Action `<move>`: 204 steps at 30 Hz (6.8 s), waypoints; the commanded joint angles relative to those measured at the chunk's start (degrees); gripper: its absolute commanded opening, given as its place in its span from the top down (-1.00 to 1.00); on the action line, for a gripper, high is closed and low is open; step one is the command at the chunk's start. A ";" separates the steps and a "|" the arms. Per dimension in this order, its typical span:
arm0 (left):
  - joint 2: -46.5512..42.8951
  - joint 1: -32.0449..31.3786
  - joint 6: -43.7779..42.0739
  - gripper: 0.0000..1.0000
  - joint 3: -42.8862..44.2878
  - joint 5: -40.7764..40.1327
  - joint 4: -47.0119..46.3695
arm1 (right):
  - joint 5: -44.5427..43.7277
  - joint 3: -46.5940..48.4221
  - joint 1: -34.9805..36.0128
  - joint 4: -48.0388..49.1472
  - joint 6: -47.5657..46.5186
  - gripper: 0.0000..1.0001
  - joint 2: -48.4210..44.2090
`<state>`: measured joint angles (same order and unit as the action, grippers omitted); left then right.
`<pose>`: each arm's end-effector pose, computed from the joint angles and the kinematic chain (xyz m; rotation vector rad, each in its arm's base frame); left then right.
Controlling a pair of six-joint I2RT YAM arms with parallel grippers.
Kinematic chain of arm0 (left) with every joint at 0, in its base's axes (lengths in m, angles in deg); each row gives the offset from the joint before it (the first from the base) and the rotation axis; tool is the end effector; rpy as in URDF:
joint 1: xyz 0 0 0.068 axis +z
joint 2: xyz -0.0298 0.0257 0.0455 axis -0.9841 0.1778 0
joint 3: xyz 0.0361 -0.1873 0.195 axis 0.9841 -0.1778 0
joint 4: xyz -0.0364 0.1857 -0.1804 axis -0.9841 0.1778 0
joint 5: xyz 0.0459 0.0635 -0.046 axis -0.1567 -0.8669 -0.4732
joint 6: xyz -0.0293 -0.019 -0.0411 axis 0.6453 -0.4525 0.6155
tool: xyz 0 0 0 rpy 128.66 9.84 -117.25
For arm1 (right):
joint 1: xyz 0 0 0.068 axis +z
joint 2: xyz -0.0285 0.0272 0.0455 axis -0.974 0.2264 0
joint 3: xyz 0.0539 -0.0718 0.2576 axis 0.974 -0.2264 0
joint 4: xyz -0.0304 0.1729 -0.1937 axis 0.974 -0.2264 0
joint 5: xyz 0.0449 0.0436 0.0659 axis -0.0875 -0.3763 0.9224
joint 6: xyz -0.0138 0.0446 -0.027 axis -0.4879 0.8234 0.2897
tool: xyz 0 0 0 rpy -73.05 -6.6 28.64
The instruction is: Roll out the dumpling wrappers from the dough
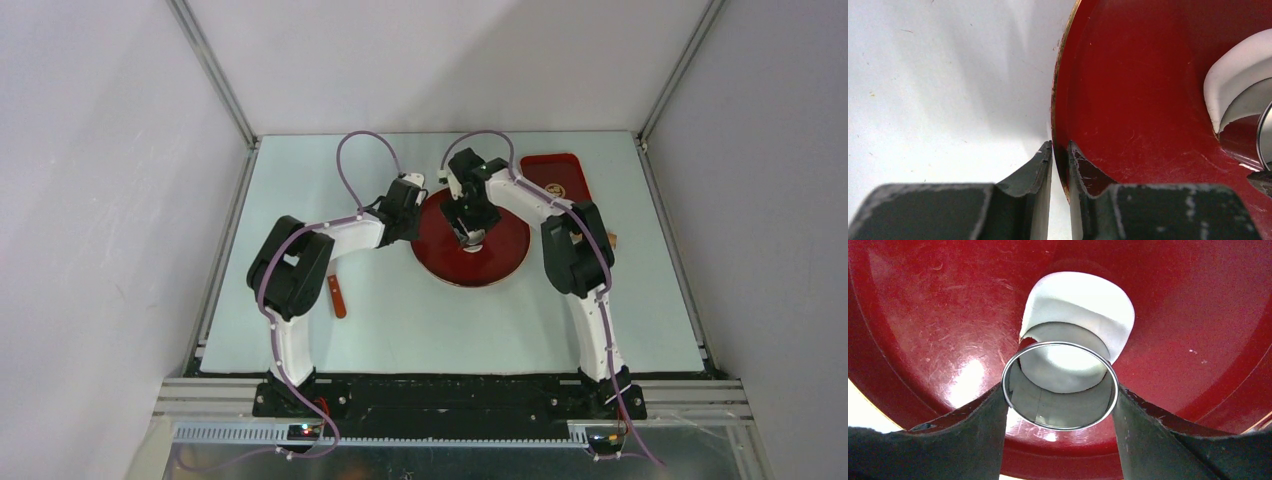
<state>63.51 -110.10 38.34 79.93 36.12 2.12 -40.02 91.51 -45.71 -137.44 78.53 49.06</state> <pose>0.3559 -0.2015 0.1561 0.2632 2.3761 -0.1657 0.3931 0.2391 0.1876 -0.8387 2.7175 0.1426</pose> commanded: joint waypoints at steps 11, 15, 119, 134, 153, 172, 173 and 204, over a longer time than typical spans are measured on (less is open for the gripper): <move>-0.02 1.00 -0.62 0.56 1.59 -1.47 0.34 | 18.16 10.76 -5.13 -18.91 -24.25 0.19 9.98; -0.05 1.15 -0.53 0.57 1.66 -1.40 0.31 | 18.89 4.52 -5.33 -12.39 -23.92 0.23 6.24; -0.48 2.89 1.04 0.58 1.03 1.43 -0.92 | -20.81 -24.61 -1.97 38.64 17.52 1.00 -8.13; -0.15 3.06 1.14 0.59 1.35 1.98 -0.69 | -20.24 -24.76 -2.47 38.89 26.32 1.00 -7.34; 0.32 3.22 1.14 0.59 1.80 2.46 -0.23 | -10.30 -15.55 -2.49 33.35 27.82 1.00 -5.95; 0.49 3.28 1.21 0.60 1.89 3.04 -0.09 | -13.96 -14.47 1.02 33.17 20.68 1.00 -7.66; 0.45 3.28 1.22 0.60 1.92 3.05 -0.06 | -13.84 -13.83 0.77 32.75 20.66 1.00 -7.86; 0.66 3.36 1.31 0.60 2.05 3.23 -0.01 | 6.44 -28.37 -4.15 21.24 7.43 1.00 -22.79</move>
<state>63.73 -106.98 38.93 79.87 38.83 2.69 -35.49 63.66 -50.61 -112.87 89.70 29.96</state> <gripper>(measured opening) 0.203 0.710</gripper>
